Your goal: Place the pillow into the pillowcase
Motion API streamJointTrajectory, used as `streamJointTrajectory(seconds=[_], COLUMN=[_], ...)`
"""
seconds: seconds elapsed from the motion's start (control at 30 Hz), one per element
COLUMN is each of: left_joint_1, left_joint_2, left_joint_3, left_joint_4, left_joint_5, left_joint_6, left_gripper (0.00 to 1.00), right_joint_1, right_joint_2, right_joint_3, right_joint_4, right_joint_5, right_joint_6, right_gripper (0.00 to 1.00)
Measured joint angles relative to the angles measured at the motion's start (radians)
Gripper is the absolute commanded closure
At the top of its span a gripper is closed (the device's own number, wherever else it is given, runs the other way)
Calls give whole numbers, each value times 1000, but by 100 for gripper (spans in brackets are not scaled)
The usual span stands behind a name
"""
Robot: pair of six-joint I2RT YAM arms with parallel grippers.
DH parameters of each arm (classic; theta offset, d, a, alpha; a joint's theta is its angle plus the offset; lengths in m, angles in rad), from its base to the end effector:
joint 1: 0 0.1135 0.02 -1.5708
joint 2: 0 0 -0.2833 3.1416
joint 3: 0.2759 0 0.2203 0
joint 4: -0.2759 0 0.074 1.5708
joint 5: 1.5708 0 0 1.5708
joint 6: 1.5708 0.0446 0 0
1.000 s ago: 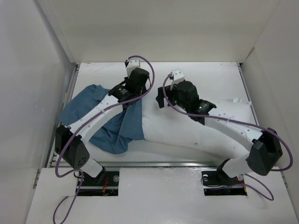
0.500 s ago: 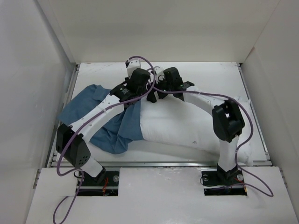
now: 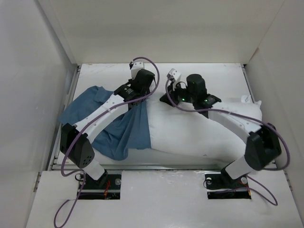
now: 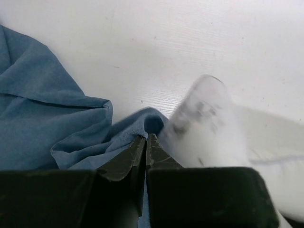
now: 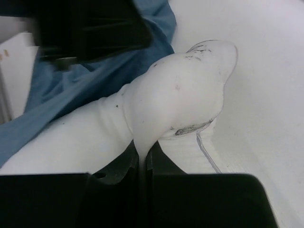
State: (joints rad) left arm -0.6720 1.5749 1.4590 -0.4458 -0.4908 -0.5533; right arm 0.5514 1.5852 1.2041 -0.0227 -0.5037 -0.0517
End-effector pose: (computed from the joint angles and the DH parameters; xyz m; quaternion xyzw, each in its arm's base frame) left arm 0.2749 -0.1918 0.3715 -0.0669 0.8546 -0.0957 0.5059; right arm 0.2844 0.2002 0.3292 -0.3711 0.7310 0.3334 0.4656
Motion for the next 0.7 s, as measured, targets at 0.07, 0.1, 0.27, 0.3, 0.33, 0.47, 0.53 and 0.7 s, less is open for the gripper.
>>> streamJointTrajectory(seconds=[0.07, 0.1, 0.27, 0.3, 0.33, 0.47, 0.53, 0.7], left_joint_1=[2, 2, -1, -3, -6, -23, -11, -17], left_joint_2=[7, 8, 29, 36, 43, 96, 123, 137], left_joint_3=[14, 19, 83, 99, 110, 181, 210, 219], left_joint_4=[-1, 0, 6, 7, 7, -45, -72, -50], left_joint_5=[3, 6, 35, 40, 43, 45, 40, 29], left_joint_6=[-2, -1, 23, 29, 34, 92, 114, 133], left_gripper=[100, 100, 100, 100, 100, 100, 100, 100], right_joint_1=[0, 0, 32, 49, 64, 109, 111, 99], right_joint_2=[-111, -150, -127, -93, -62, 48, 83, 109], right_joint_3=[-72, -96, -127, -129, -131, -132, -126, -161], right_joint_4=[36, 50, 110, 124, 137, 220, 266, 464], right_joint_5=[-20, -32, -85, -90, -93, -111, -116, -124], right_joint_6=[0, 0, -1, -2, -2, 5, 19, 153], right_gripper=[100, 100, 100, 100, 100, 100, 100, 100])
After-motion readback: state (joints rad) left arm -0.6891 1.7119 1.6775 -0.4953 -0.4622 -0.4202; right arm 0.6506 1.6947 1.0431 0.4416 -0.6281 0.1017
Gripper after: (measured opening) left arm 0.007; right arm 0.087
